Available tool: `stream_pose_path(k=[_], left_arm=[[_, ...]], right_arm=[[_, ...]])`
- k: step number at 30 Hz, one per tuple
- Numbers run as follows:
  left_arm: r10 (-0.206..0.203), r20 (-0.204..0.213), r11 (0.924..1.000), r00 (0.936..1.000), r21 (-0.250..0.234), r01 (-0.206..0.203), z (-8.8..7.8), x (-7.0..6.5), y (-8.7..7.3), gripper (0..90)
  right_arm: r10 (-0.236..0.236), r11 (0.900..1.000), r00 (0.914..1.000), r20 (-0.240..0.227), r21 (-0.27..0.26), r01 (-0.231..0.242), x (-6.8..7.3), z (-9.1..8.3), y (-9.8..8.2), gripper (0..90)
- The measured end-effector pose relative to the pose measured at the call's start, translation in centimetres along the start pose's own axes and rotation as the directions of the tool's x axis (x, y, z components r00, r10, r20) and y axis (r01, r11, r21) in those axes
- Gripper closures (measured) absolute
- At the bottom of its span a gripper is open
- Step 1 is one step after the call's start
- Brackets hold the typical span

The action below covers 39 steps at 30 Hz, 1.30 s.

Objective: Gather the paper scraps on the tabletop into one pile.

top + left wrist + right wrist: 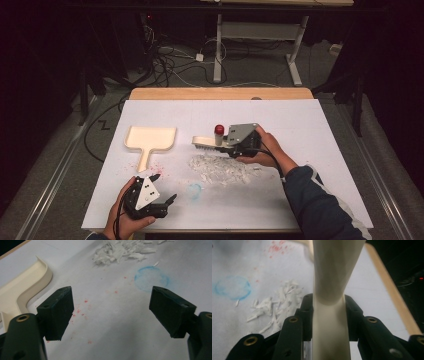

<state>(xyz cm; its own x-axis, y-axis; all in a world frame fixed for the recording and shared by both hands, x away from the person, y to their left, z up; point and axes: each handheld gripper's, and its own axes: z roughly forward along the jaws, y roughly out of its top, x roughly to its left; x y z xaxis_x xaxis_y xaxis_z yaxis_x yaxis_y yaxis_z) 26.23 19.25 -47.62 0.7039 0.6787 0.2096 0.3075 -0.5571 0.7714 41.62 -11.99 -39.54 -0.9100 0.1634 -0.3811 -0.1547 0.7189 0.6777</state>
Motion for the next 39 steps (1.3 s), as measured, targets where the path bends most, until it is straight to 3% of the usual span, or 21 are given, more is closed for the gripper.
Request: stream_pose_path(k=[6, 9, 11, 13, 15, 16, 21, 23, 24, 25, 28, 30, 32, 34, 36, 38, 39], left_arm=[[0.005, 0.001, 1.0000, 1.0000, 0.003, -0.005, 0.0, -0.1, 0.0, 18.8], [0.005, -0.001, 1.0000, 1.0000, 0.005, -0.005, 0.0, -0.1, 0.0, 18.8], [0.005, -0.003, 1.0000, 1.0000, 0.004, -0.005, 0.0, -0.1, 0.1, 18.8], [0.007, -0.004, 1.0000, 1.0000, 0.004, -0.007, 0.0, -0.1, 0.1, 18.8], [0.006, -0.003, 1.0000, 1.0000, 0.002, -0.006, 0.0, -0.2, 0.1, 18.8], [0.010, -0.003, 0.9999, 0.9999, 0.005, -0.010, 0.0, -0.2, 0.2, 18.8], [0.009, -0.002, 1.0000, 1.0000, 0.002, -0.009, 0.0, -0.2, 0.2, 18.8], [0.011, -0.002, 0.9999, 0.9999, 0.004, -0.011, 0.1, -0.1, 0.3, 18.8], [0.013, -0.002, 0.9999, 0.9999, 0.003, -0.013, 0.2, -0.2, 0.3, 18.8], [0.017, -0.001, 0.9999, 0.9999, 0.002, -0.017, 0.2, -0.2, 0.4, 18.8], [0.024, -0.002, 0.9997, 0.9997, -0.002, -0.024, 0.0, -0.2, 0.4, 18.9], [0.025, -0.002, 0.9997, 0.9997, -0.005, -0.025, 0.0, -0.1, 0.4, 18.8], [0.025, -0.001, 0.9996, 0.9997, -0.009, -0.025, 0.0, -0.1, 0.4, 18.8], [0.028, -0.001, 0.9996, 0.9996, -0.009, -0.028, 0.1, -0.1, 0.5, 18.8], [0.035, 0.001, 0.9994, 0.9994, -0.008, -0.034, 0.1, -0.1, 0.6, 18.8], [0.038, 0.003, 0.9992, 0.9993, -0.010, -0.038, 0.2, -0.2, 0.7, 18.8], [0.039, 0.005, 0.9992, 0.9992, -0.011, -0.039, 0.2, -0.3, 0.7, 18.9]], right_arm=[[0.065, 0.998, 0.9937, 0.092, 0.001, -0.065, -0.2, -3.5, -0.5, 68.3], [0.133, 0.990, 0.9824, 0.131, 0.029, -0.138, 0.0, -5.2, -1.2, 68.3], [0.164, 0.981, 0.9687, 0.186, 0.068, -0.180, 0.2, -6.2, -1.9, 68.3], [0.167, 0.973, 0.9564, 0.240, 0.119, -0.200, 0.5, -7.3, -2.6, 68.3], [0.182, 0.960, 0.9383, 0.294, 0.153, -0.234, 0.8, -8.2, -3.4, 68.3], [0.187, 0.956, 0.9340, 0.304, 0.164, -0.245, 0.9, -8.7, -3.8, 68.3], [0.275, 0.924, 0.8926, 0.357, 0.160, -0.349, 1.5, -11.0, -6.4, 68.3], [0.316, 0.905, 0.8754, 0.365, 0.161, -0.394, 1.7, -11.6, -7.0, 68.3], [0.314, 0.904, 0.8723, 0.375, 0.164, -0.396, 1.8, -11.9, -7.3, 68.3], [0.311, 0.901, 0.8671, 0.389, 0.169, -0.399, 2.0, -12.1, -7.4, 68.3], [0.301, 0.892, 0.8622, 0.407, 0.199, -0.406, 2.8, -12.7, -7.8, 68.3], [0.348, 0.875, 0.8514, 0.393, 0.189, -0.445, 3.1, -13.0, -8.3, 68.3], [0.348, 0.867, 0.8460, 0.404, 0.205, -0.454, 3.3, -12.9, -8.6, 68.3], [0.359, 0.847, 0.8267, 0.433, 0.220, -0.483, 3.3, -12.5, -8.8, 68.3], [0.381, 0.835, 0.8075, 0.450, 0.207, -0.510, 3.3, -11.7, -8.8, 68.3], [0.400, 0.822, 0.7977, 0.451, 0.208, -0.530, 3.4, -10.5, -8.5, 68.3], [0.404, 0.817, 0.7966, 0.449, 0.214, -0.535, 3.6, -9.7, -8.2, 68.3]])
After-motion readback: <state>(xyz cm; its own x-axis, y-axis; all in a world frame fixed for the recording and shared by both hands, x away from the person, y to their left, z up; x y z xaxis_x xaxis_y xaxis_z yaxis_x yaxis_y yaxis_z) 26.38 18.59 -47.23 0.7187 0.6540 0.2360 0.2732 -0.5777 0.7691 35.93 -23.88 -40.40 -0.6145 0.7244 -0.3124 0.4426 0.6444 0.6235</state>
